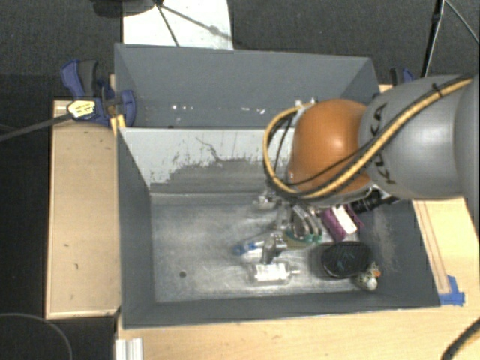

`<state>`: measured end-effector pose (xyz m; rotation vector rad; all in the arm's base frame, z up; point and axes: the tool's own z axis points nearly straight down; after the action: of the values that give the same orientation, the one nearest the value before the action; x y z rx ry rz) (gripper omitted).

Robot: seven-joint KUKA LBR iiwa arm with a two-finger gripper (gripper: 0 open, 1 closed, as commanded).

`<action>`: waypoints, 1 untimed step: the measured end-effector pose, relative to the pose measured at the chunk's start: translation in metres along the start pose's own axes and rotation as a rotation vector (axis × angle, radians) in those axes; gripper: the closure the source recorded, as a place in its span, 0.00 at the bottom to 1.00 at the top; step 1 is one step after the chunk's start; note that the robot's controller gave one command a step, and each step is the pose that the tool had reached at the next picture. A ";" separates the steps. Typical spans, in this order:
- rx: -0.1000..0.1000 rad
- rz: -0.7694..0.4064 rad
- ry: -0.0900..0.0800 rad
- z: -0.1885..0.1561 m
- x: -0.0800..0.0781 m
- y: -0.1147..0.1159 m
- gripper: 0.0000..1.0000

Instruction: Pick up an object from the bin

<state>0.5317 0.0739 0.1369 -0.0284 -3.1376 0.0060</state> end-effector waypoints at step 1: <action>-0.003 0.256 -0.002 0.050 -0.002 -0.049 0.00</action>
Offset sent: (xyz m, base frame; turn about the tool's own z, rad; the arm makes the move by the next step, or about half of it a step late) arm 0.0011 -0.0479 -0.0489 0.2537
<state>0.5323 0.0242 0.0869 -0.4285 -3.1106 0.0026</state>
